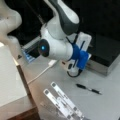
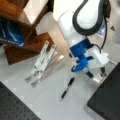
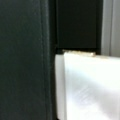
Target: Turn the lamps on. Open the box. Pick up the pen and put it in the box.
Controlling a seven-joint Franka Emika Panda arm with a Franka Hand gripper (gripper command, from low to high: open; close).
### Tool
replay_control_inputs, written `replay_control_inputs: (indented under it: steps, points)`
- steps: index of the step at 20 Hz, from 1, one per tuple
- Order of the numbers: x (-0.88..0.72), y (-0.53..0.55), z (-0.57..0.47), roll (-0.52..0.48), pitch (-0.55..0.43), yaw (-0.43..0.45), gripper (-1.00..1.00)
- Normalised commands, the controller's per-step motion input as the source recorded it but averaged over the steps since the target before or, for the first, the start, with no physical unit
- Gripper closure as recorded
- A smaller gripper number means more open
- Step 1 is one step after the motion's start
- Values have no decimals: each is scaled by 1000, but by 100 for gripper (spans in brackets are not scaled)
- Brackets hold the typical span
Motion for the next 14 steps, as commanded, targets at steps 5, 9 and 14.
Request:
replay_control_inputs:
  steps: [5, 9, 14]
  points:
    - [54, -12, -126, 239, -58, -1, -100]
    - [84, 17, -117, 232, -66, -26, -100]
    - [134, 89, -78, 218, -61, -34, -100]
